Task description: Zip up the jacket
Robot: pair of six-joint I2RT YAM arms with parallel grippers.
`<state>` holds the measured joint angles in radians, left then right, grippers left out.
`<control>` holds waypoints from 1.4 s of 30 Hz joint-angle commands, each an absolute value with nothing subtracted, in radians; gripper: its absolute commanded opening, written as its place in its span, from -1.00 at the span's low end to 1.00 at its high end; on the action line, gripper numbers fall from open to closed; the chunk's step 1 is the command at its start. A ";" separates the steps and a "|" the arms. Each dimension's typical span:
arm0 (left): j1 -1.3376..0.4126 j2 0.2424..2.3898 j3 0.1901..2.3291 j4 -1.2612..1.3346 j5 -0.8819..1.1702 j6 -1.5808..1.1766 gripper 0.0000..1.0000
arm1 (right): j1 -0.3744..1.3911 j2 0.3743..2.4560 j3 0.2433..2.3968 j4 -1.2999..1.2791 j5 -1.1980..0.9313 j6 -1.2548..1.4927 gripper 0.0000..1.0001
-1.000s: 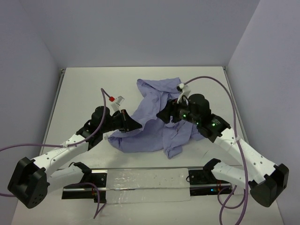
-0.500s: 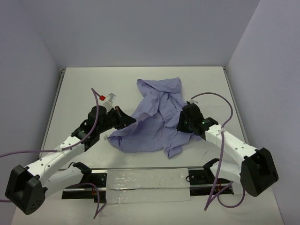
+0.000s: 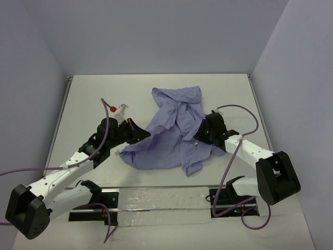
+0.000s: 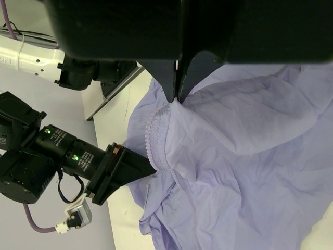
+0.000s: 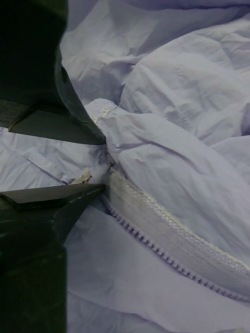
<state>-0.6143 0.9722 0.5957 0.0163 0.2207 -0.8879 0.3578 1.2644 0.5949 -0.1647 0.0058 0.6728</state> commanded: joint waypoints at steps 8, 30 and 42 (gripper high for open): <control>-0.611 0.959 0.625 0.026 0.229 -0.887 -1.00 | 0.348 1.218 0.535 -0.106 0.037 0.743 0.27; -0.611 0.989 0.638 0.015 0.259 -0.868 -1.00 | 0.342 1.267 0.556 -0.015 0.102 0.723 -0.35; -0.605 0.992 0.660 -0.027 0.231 -0.850 -1.00 | 0.410 1.047 0.691 -0.296 0.179 0.582 -1.00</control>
<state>-0.6137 0.9920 0.5976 -0.0053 0.2421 -0.8787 0.3613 1.1338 0.5931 -0.1554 0.1194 0.6622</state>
